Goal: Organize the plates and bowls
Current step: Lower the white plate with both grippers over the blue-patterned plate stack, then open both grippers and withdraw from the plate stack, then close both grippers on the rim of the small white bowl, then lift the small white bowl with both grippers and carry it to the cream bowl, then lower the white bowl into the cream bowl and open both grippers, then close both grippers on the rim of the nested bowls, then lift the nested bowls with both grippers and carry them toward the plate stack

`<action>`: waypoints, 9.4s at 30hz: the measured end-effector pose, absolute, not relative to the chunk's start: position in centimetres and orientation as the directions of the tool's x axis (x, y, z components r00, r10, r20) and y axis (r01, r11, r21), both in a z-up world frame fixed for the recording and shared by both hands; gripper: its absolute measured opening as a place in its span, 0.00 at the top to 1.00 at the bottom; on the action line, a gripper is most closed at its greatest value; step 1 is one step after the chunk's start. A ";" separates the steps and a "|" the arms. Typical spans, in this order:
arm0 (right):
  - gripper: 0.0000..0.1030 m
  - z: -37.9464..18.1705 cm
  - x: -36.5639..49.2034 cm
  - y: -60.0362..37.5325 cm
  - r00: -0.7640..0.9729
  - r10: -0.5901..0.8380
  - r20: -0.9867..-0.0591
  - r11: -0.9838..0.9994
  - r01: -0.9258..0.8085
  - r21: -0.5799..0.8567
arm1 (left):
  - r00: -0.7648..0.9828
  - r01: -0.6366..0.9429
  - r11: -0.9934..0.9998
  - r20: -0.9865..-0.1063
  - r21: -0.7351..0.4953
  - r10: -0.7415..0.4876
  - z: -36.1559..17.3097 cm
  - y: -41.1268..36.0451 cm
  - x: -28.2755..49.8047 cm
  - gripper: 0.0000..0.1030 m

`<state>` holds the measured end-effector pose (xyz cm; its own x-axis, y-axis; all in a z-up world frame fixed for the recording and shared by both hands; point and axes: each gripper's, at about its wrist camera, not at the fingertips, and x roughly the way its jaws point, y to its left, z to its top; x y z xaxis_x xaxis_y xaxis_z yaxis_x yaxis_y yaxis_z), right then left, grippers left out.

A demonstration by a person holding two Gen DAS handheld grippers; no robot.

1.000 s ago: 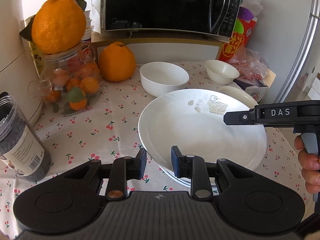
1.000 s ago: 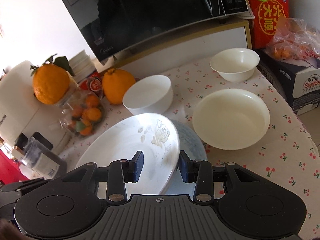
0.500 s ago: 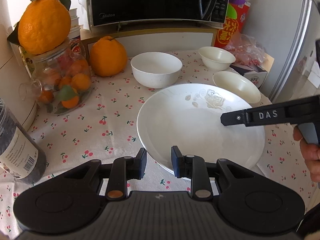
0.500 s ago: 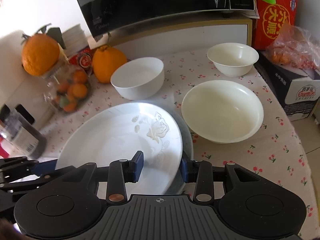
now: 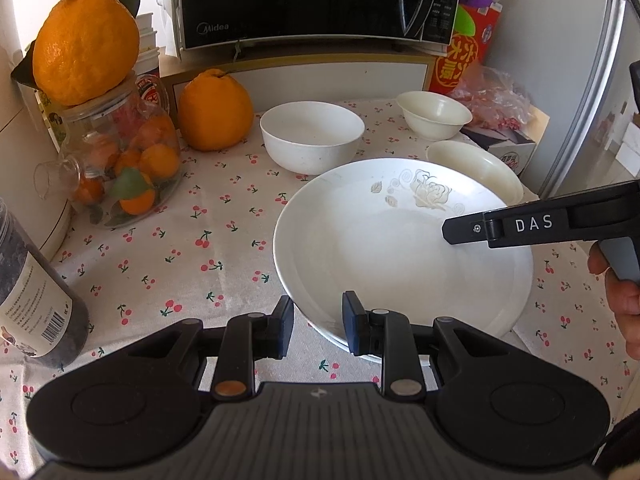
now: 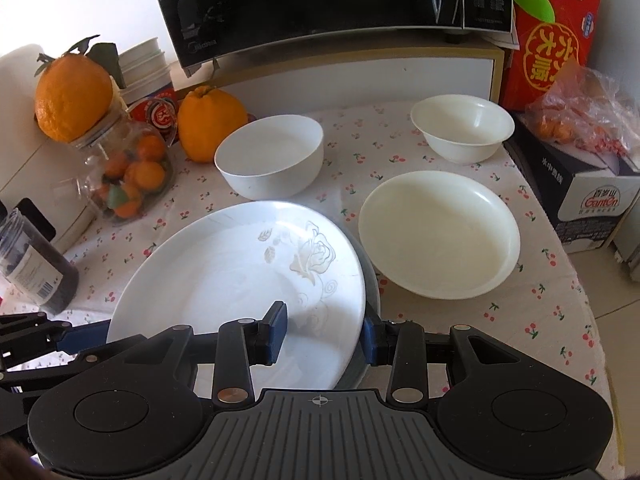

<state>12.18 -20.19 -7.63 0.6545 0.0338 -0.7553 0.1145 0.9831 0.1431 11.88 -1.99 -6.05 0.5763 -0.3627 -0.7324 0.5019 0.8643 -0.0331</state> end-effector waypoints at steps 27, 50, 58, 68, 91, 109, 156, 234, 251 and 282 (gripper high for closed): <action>0.54 -6.7 12.2 -21.3 0.592 0.123 -0.797 0.962 0.126 0.241 | 0.580 0.521 0.854 -0.733 0.000 -0.354 -6.0 -2.1 11.8 0.76; 0.24 -5.0 12.2 -21.1 0.634 0.136 -0.761 0.960 0.106 0.260 | 0.579 0.443 0.895 -0.749 -0.043 -0.323 -5.6 -1.8 12.7 0.36; 0.12 -2.2 12.9 -22.3 0.727 0.069 -0.683 0.943 0.176 0.283 | 0.633 0.324 0.944 -0.726 -0.066 -0.269 -3.6 -1.6 14.1 0.13; 0.12 0.2 18.1 -23.0 0.752 0.068 -0.656 0.924 0.201 0.326 | 0.680 0.239 0.971 -0.708 -0.030 -0.190 -1.0 -2.3 19.0 0.01; 0.54 -8.2 25.7 -26.9 0.729 0.189 -0.658 0.747 0.327 0.578 | 0.688 0.143 0.905 -0.618 -0.400 -0.382 -5.4 -4.3 27.2 0.54; 0.90 -9.0 25.5 -26.1 0.720 0.217 -0.659 0.771 0.288 0.568 | 0.652 0.147 0.890 -0.634 -0.431 -0.415 -5.9 -3.7 27.0 0.93; 0.86 -2.7 5.0 -33.4 0.576 0.166 -0.800 0.907 0.229 0.353 | 0.479 0.487 0.829 -0.711 -0.273 -0.515 -3.0 -12.7 8.4 0.92; 0.50 -8.9 12.5 -37.4 0.651 0.153 -0.744 0.698 0.462 0.548 | 0.565 0.648 0.754 -0.730 0.105 -0.385 -6.5 -19.4 18.5 0.49; 0.86 -8.9 12.7 -37.1 0.664 0.171 -0.728 0.711 0.428 0.558 | 0.545 0.638 0.767 -0.744 0.069 -0.386 -7.0 -19.1 19.4 0.88; 0.85 -1.3 5.8 -35.2 0.664 0.163 -0.730 0.849 0.282 0.446 | 0.516 0.590 0.805 -0.737 -0.063 -0.437 -2.5 -16.6 12.0 0.88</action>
<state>5.82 -35.23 -1.26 0.6639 0.1628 -0.7299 0.2821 0.8495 0.4460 12.00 -16.59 -2.50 0.5162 -0.4369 -0.7366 0.5904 0.8046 -0.0635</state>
